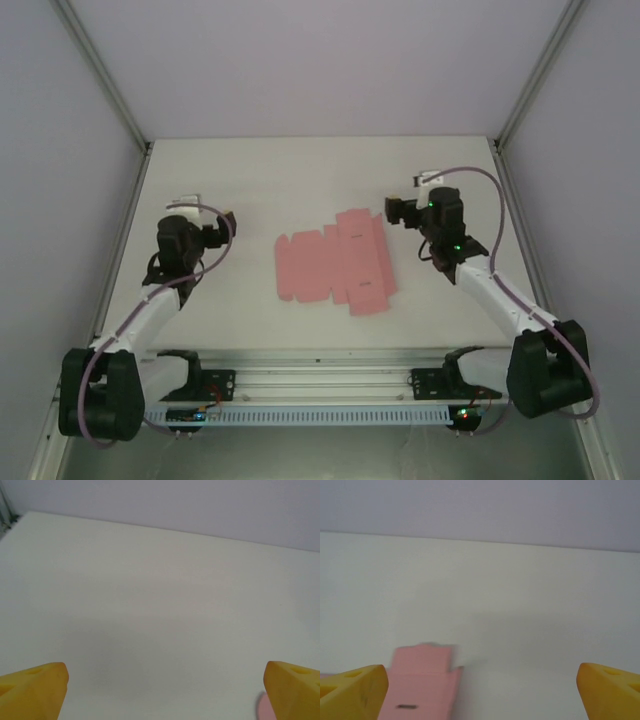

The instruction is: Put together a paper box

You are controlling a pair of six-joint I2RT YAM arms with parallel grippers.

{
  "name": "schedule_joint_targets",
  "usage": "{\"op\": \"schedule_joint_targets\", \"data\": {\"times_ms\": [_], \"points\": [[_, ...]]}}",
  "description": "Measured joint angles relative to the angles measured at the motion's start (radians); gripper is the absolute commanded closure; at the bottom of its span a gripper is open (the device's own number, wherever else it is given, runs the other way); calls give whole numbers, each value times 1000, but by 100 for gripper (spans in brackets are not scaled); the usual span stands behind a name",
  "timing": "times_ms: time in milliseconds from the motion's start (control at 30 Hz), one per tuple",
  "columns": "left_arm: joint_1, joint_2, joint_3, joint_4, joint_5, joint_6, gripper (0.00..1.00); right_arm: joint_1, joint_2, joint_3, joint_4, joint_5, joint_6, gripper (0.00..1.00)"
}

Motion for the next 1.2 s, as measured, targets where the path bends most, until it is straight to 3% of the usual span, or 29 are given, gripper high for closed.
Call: {"op": "schedule_joint_targets", "data": {"times_ms": [167, 400, 567, 800, 1000, 1200], "points": [[-115, 35, 43, -88, 16, -89, 0, 163, 103, 114, -127, -65, 68, 8], [-263, 136, 84, -190, 20, -148, 1, 229, 348, 234, -294, -187, 179, 18], [-304, 197, 100, -226, 42, -175, 0, 156, 438, 229, -338, -239, 263, 25], [-309, 248, 102, -252, 117, -221, 0, 2, 541, 152, -256, -362, 343, 32], [-309, 302, 102, -230, 232, -274, 0, -34, 547, 117, -151, -438, 380, 33], [-309, 410, 102, -92, 372, -358, 0, -54, 547, 78, -58, -489, 410, 34]]}}
